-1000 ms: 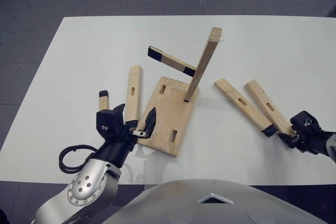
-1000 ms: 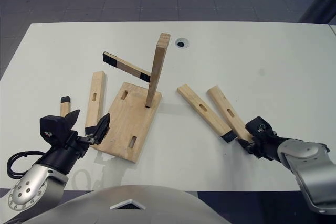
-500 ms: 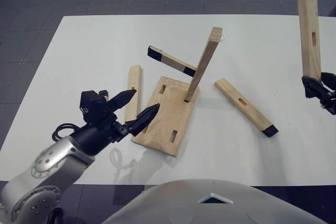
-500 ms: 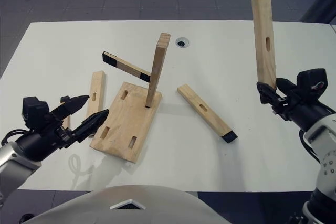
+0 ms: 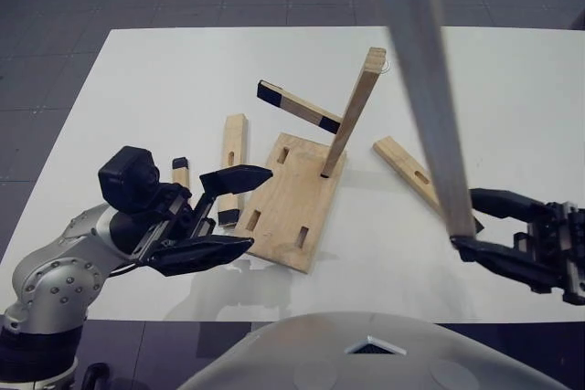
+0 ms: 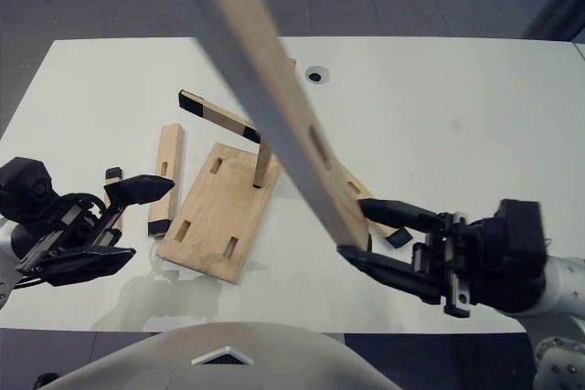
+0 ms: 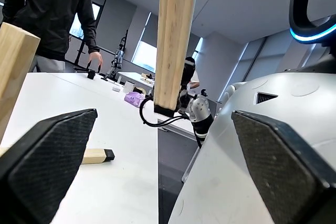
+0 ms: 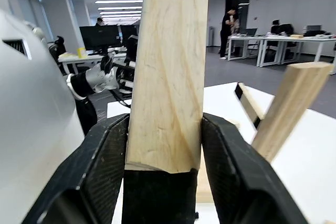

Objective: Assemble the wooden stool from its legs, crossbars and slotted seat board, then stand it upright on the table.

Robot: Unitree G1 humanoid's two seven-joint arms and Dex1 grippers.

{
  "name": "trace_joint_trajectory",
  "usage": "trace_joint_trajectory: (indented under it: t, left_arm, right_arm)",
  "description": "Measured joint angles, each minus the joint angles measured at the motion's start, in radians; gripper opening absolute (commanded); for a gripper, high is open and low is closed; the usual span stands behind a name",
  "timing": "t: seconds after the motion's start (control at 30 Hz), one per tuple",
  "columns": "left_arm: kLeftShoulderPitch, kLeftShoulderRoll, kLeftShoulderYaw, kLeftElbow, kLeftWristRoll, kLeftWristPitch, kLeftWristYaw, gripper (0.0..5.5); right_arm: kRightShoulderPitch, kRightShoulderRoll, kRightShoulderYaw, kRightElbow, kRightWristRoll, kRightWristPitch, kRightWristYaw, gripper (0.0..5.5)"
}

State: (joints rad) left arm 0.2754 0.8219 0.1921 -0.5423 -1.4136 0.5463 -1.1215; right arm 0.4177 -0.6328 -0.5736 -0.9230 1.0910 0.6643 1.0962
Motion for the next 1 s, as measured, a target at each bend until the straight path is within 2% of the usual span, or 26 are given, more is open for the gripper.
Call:
trace_joint_trajectory:
  t: [0.17,0.4,0.7,0.97,1.0]
  left_arm:
    - [-0.085,-0.085,-0.037,-0.031,-0.025,0.036,0.092,4.74]
    - [-0.121,-0.197,-0.114,-0.064,0.026,0.04,0.148,4.74]
    - [-0.118,-0.255,-0.16,-0.069,0.237,-0.004,0.155,4.74]
    - [-0.088,-0.285,-0.201,-0.069,0.369,-0.069,0.133,4.74]
    - [-0.087,-0.285,-0.201,-0.069,0.37,-0.072,0.13,4.57]
  right_arm:
    - [-0.063,-0.019,0.263,-0.009,-0.169,-0.04,-0.047,2.1]
    - [-0.221,-0.036,0.471,0.0,-0.257,-0.06,-0.14,2.1]
    - [-0.301,-0.045,0.591,0.006,-0.274,-0.062,-0.209,2.1]
    - [-0.368,-0.044,0.646,0.026,-0.266,-0.062,-0.254,2.1]
    - [-0.37,-0.044,0.651,0.028,-0.264,-0.062,-0.26,2.1]
